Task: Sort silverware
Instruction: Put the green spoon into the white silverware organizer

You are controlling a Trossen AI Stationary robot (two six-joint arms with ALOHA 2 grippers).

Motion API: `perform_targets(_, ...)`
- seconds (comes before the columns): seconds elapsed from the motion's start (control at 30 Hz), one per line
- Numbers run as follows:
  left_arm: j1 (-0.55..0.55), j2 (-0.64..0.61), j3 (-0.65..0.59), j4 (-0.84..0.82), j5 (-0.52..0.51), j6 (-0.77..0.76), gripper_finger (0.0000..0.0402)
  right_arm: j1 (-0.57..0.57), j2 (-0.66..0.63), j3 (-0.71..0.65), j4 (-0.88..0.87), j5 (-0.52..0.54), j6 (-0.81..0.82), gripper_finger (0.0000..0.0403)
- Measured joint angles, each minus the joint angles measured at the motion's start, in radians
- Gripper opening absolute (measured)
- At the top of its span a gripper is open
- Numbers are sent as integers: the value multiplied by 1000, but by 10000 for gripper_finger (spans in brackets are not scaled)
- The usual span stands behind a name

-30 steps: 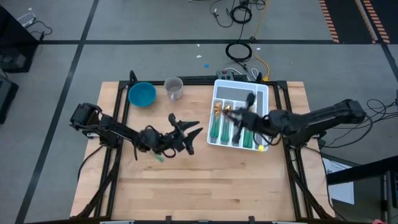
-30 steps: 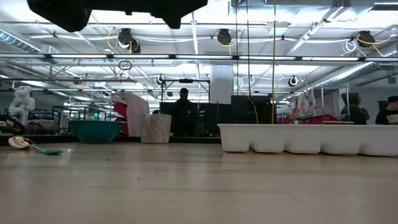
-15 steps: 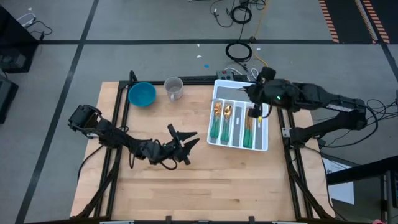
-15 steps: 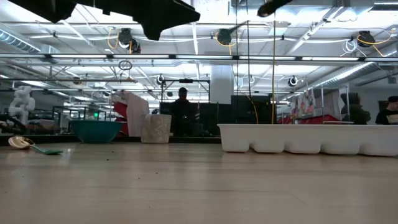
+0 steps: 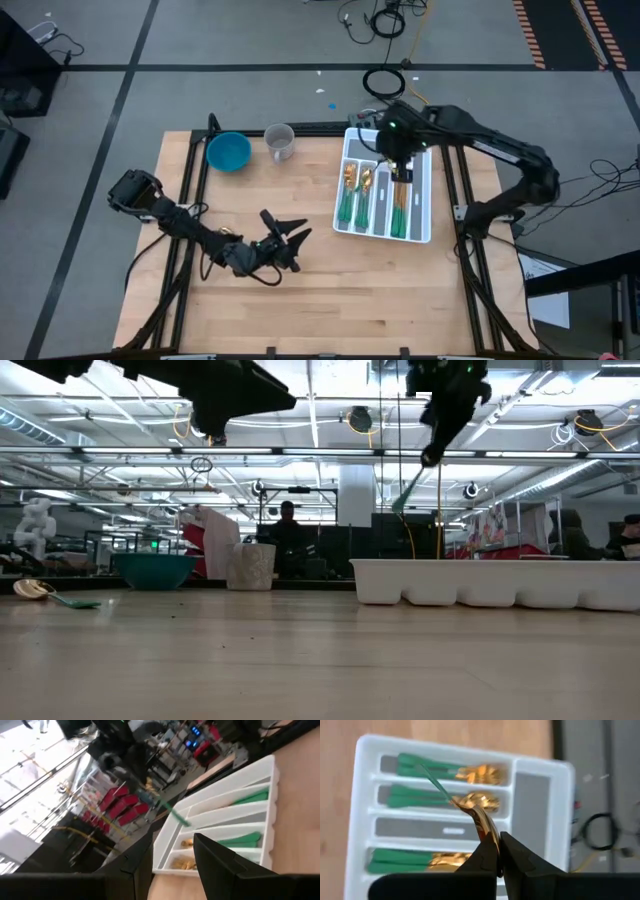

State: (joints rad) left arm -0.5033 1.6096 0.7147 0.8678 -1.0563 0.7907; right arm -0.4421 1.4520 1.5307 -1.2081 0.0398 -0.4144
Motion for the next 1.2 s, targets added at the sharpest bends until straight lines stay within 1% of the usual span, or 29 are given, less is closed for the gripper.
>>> perform_targets(0.1,-11,-1,0,-6,-55,0,148,-53,66,0,-56,-64,-25,0)
perform_targets(0.2,-24,-1,0,-26,-102,1,148,-100,127,0,-111,-78,-42,0)
perform_targets(0.33,-32,-1,0,-44,-107,-1,148,-147,205,0,-133,-142,-85,0)
perform_targets(0.63,-35,-1,0,-51,-123,-27,148,-161,334,0,-130,-160,-164,0)
perform_targets(0.87,-36,-1,-1,-55,-157,-28,148,-159,368,1,-50,-225,-198,0)
perform_targets(1.0,-35,-1,-1,-56,-157,-27,148,-155,367,30,-83,-248,-211,0)
perform_targets(1.2,-35,-1,-2,-74,-157,-49,148,-155,368,54,-77,-253,-256,0)
